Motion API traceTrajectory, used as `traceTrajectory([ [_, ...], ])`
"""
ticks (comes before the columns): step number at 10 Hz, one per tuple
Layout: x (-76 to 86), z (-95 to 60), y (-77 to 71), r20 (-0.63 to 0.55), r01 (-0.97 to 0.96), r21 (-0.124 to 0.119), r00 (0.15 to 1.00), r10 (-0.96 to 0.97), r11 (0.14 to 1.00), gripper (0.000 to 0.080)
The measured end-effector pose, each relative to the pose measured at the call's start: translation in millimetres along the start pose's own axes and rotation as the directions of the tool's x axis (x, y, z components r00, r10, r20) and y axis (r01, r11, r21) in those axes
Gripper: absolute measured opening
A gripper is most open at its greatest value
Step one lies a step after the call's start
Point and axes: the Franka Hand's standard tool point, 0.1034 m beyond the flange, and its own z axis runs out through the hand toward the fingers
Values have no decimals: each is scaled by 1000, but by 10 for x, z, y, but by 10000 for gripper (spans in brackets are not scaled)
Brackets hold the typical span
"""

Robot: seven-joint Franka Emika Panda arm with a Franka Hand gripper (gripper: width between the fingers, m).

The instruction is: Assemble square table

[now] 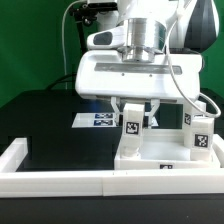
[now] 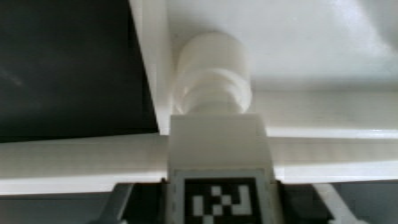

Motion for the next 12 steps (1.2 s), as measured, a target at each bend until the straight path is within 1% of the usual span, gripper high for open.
traceTrajectory([
  [1,-6,9,8,-3,1,-3,1000,-1,1000,287],
  [3,-30,44,28,-34,8,-18,999,-9,1000,287],
  [4,-51,65,32,-34,9,-20,999,-10,1000,287],
  [7,-54,66,25,-26,4,-16,1000,-4,1000,287],
  [8,-56,60,-3,-20,4,-11,1000,-5,1000,287],
  [10,-56,62,2,-20,5,-12,1000,-5,1000,287],
  [11,-57,62,3,-20,5,-12,1000,-5,1000,453],
  [12,-57,62,3,-20,5,-12,1000,-5,1000,601],
])
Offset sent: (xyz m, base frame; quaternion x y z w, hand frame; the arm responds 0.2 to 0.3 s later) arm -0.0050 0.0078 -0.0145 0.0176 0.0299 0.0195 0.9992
